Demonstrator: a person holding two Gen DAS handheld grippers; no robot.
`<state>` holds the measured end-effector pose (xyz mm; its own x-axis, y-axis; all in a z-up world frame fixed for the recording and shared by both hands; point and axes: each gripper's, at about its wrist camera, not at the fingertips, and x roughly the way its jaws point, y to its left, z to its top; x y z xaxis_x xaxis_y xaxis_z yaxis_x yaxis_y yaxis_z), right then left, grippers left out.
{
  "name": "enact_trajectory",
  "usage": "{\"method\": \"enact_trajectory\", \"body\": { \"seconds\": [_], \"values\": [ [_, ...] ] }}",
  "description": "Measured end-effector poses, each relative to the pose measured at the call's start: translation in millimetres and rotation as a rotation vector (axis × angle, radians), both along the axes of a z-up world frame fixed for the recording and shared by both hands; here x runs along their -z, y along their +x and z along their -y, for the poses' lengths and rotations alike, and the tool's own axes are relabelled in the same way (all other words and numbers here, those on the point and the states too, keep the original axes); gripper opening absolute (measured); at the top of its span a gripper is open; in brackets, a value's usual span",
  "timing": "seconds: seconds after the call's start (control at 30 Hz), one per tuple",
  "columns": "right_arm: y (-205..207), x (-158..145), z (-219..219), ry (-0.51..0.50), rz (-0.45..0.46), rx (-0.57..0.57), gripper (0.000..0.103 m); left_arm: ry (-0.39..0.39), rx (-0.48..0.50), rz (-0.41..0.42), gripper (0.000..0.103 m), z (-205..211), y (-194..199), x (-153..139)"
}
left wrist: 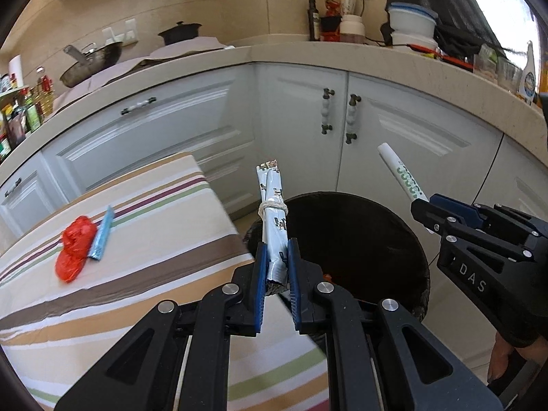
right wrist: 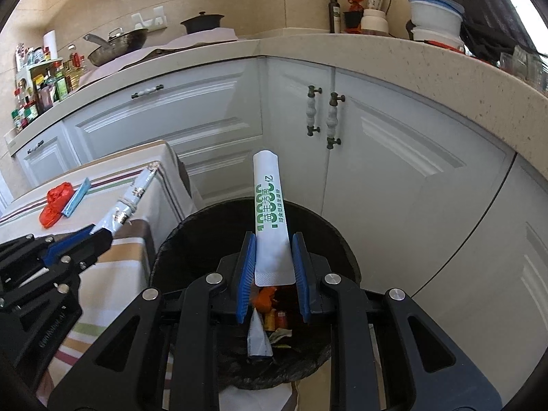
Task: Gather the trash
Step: 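Carry both tubes over the bin and open both grippers, then move both tools back over the table toward the red bag and blue tube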
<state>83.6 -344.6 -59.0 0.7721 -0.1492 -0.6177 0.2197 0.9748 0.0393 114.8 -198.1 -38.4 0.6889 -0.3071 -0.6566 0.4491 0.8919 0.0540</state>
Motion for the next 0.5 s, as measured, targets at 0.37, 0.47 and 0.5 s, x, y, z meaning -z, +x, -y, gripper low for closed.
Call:
{"method": "enact_trajectory", "body": {
  "seconds": [0.37, 0.47, 0.5],
  "values": [
    [22.0, 17.2, 18.4, 0.030, -0.033, 0.023, 0.041, 0.016, 0.018, -0.007, 0.040, 21.1, 18.2, 10.9],
    [21.2, 18.2, 21.4, 0.037, -0.030, 0.036, 0.041, 0.015, -0.004, -0.001, 0.043, 15.8, 18.5, 10.3],
    [21.3, 18.0, 21.5, 0.040, -0.029, 0.036, 0.041, 0.013, -0.013, 0.000, 0.043, 12.5, 18.3, 9.5]
  ]
}}
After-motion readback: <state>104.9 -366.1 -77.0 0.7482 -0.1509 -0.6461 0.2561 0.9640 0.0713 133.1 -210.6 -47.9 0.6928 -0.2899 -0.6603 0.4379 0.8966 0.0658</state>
